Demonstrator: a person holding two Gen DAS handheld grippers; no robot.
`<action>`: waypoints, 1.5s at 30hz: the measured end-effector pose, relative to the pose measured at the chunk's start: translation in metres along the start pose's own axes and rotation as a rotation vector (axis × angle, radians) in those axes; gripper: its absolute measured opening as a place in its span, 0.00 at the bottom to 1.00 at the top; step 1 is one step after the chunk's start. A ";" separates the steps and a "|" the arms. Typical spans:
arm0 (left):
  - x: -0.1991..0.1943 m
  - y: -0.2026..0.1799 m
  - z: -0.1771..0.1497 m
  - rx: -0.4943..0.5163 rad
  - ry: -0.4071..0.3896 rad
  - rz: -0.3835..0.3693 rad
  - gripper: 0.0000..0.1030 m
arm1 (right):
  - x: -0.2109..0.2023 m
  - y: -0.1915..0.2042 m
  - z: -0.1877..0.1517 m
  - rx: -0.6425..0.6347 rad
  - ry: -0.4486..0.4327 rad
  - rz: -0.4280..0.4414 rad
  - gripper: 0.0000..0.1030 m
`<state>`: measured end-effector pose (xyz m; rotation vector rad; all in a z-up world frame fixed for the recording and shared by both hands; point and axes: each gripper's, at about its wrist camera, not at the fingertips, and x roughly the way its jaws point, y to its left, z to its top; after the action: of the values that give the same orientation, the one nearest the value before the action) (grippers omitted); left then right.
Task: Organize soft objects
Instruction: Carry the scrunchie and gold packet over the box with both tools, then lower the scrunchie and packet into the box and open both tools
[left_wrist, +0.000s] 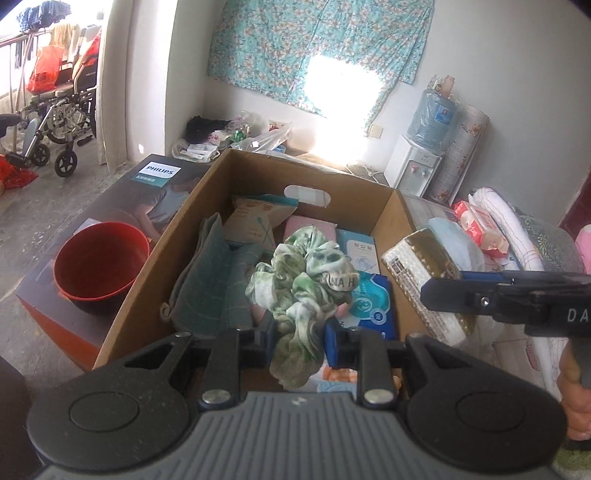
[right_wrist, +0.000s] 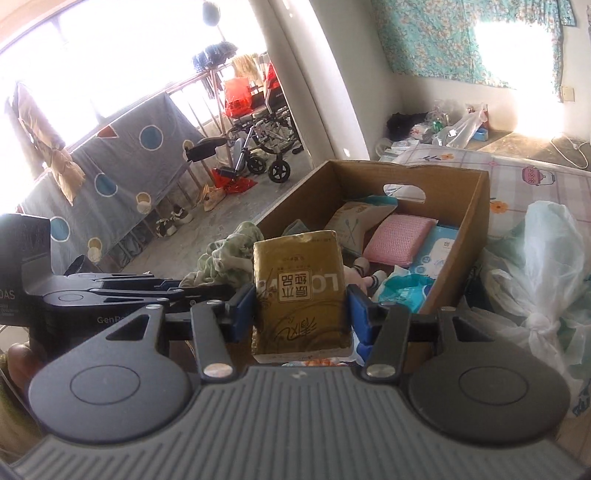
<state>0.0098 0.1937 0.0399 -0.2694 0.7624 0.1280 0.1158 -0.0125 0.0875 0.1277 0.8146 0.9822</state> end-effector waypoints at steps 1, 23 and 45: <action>0.003 0.007 -0.001 -0.009 0.009 0.011 0.26 | 0.010 0.004 0.004 0.002 0.022 0.013 0.50; 0.023 0.047 -0.016 -0.033 0.132 0.083 0.41 | 0.140 0.018 -0.008 0.060 0.403 0.058 0.53; -0.013 0.032 -0.015 -0.080 -0.033 0.044 0.70 | 0.037 -0.020 -0.022 0.167 0.148 0.022 0.61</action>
<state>-0.0161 0.2203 0.0323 -0.3261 0.7320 0.2045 0.1260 -0.0007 0.0420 0.2094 1.0333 0.9519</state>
